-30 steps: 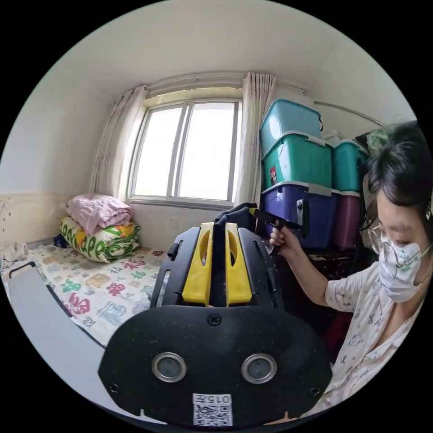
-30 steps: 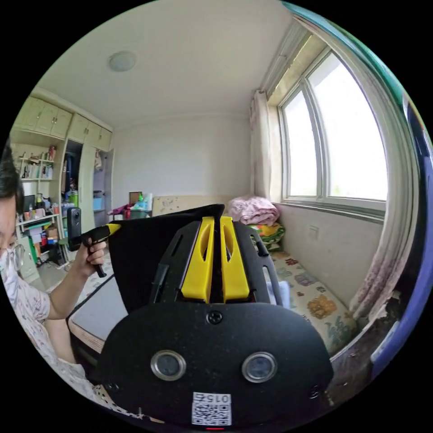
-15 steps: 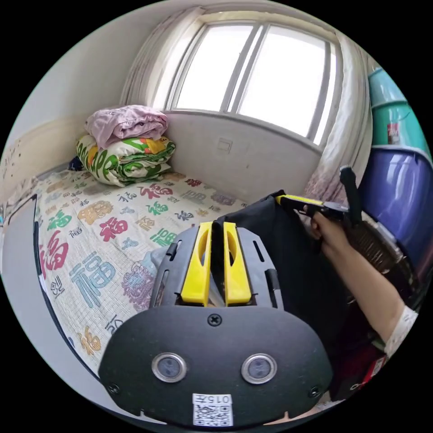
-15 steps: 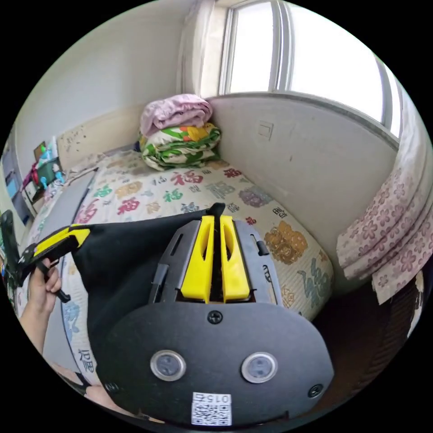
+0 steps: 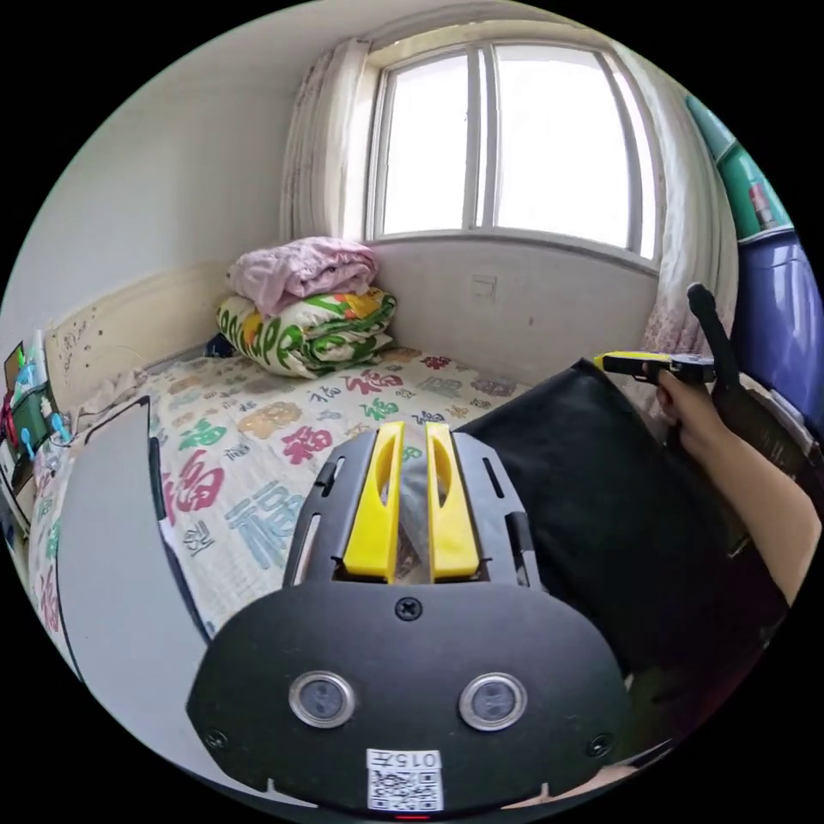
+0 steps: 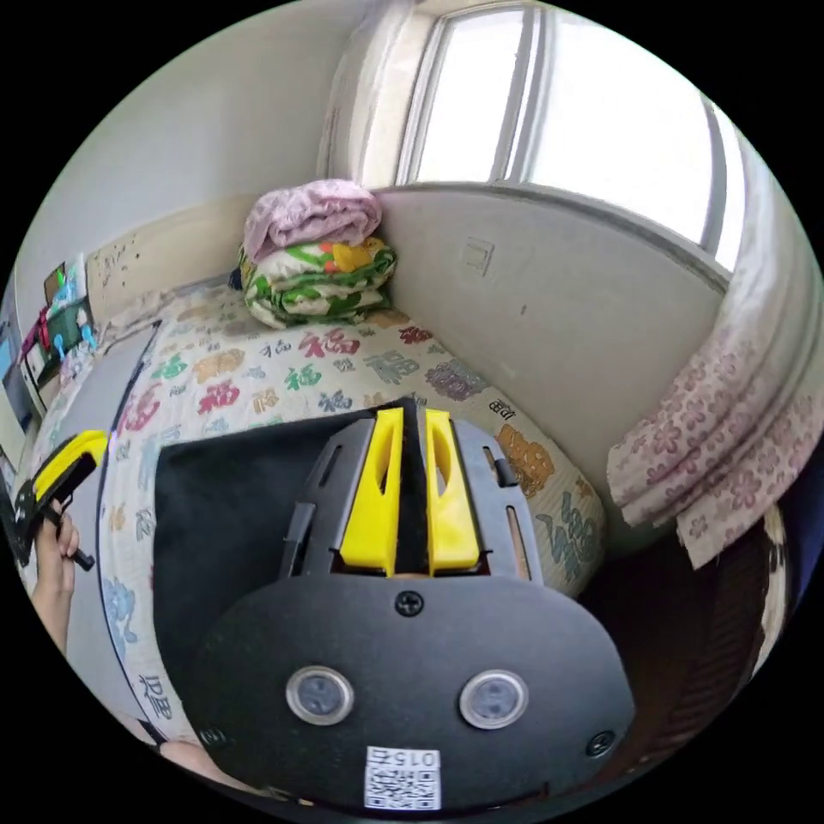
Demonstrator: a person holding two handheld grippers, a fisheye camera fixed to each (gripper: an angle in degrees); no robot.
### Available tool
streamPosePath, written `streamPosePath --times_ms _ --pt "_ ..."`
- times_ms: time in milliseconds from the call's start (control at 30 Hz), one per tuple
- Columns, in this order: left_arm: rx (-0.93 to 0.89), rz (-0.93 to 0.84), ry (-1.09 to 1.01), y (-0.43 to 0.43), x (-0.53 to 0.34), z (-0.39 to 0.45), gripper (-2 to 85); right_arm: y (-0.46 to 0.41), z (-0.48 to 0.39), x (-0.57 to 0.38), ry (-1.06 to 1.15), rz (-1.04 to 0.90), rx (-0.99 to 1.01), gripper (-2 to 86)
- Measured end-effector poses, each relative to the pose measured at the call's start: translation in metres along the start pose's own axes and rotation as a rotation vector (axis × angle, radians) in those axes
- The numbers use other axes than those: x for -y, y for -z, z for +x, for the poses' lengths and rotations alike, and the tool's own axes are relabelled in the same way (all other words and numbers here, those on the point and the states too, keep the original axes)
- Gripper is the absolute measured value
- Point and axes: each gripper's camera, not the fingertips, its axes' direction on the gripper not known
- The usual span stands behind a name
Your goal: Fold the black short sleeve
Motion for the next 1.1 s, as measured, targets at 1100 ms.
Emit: streamPosePath --times_ms 1100 --pt "1.327 -0.005 1.472 1.004 -0.371 -0.271 14.1 0.563 -0.06 -0.454 -0.133 0.169 2.243 -0.5"
